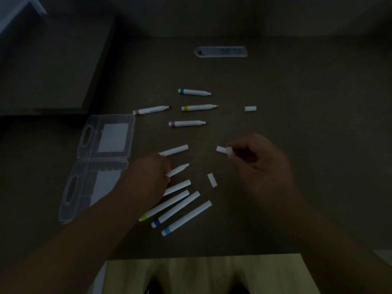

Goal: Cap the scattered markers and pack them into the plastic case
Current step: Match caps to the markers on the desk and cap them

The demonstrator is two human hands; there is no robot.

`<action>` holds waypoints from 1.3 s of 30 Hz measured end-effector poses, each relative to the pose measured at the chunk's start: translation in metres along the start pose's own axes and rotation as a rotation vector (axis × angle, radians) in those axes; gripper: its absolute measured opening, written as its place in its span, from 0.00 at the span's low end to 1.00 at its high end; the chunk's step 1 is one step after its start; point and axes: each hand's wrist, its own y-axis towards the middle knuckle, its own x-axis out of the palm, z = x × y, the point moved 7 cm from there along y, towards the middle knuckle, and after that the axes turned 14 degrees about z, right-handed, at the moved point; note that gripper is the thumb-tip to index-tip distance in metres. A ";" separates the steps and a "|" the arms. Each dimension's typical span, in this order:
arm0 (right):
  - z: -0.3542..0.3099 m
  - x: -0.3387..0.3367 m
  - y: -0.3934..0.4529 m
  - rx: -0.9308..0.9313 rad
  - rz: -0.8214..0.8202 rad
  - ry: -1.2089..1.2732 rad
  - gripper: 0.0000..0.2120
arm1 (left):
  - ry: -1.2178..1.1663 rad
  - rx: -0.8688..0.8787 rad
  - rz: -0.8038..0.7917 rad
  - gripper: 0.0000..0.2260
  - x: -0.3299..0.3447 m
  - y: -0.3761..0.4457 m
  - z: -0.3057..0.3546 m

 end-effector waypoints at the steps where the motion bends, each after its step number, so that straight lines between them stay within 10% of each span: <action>1: -0.002 0.001 -0.001 0.027 -0.005 0.022 0.06 | 0.007 -0.003 -0.017 0.11 0.001 0.002 0.001; 15: 0.017 0.048 -0.021 1.254 -0.268 0.995 0.11 | 0.007 0.004 0.018 0.12 0.000 0.002 0.000; 28: 0.022 0.058 -0.029 1.361 -0.281 1.023 0.08 | -0.077 0.006 0.090 0.10 -0.001 -0.003 -0.003; 35: 0.023 0.061 -0.033 1.362 -0.291 1.003 0.11 | -1.129 -0.408 0.004 0.05 -0.014 -0.008 -0.013; 39: 0.021 0.065 -0.034 1.366 -0.303 1.002 0.08 | -1.309 -0.447 -0.091 0.09 -0.016 -0.010 -0.014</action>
